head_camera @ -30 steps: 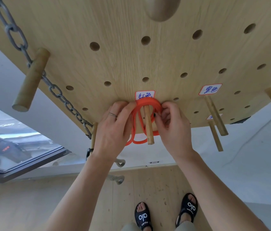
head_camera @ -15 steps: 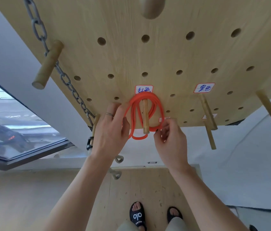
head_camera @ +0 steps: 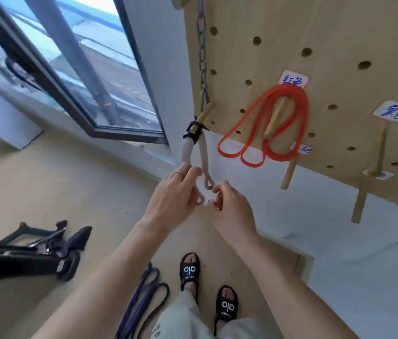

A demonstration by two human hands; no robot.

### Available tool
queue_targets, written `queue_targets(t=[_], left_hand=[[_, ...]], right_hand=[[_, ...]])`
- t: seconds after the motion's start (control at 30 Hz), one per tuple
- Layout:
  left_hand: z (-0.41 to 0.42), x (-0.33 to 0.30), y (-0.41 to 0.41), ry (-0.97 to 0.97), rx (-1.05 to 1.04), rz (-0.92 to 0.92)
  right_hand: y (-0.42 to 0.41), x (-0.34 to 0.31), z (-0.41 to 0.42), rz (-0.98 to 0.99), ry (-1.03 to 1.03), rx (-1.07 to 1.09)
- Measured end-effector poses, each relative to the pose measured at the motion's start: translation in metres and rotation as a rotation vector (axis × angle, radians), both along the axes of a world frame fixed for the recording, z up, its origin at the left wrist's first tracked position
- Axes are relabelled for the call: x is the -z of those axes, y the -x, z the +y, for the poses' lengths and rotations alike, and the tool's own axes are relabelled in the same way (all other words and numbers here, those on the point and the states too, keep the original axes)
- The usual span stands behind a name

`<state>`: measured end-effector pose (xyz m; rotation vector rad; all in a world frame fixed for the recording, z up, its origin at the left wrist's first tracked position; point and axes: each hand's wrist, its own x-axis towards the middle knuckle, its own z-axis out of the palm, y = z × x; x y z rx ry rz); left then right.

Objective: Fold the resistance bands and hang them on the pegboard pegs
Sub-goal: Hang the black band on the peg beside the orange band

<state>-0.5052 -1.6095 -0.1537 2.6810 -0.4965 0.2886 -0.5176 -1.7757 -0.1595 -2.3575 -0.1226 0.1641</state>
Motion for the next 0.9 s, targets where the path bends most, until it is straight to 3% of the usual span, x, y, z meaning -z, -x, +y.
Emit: queue_targets(t=[0.23,0.47,0.67,0.9], left_hand=[[0.087,0.054,0.090,0.053,-0.415,0.199],[0.198,0.131,0.195,0.160,-0.886,0.462],[0.244,0.235,0.265,0.192,-0.979,0.689],[0.233,0.374,0.307,0.180,-1.025,0.943]], right_hand=[[0.024,0.023,0.075,0.097,0.115,-0.380],[0.064,0.092,0.187,0.176,0.306,-0.746],[0.099,0.194,0.267,0.273,0.447,-0.933],[0.140,0.343,0.286,0.316,0.577,-1.195]])
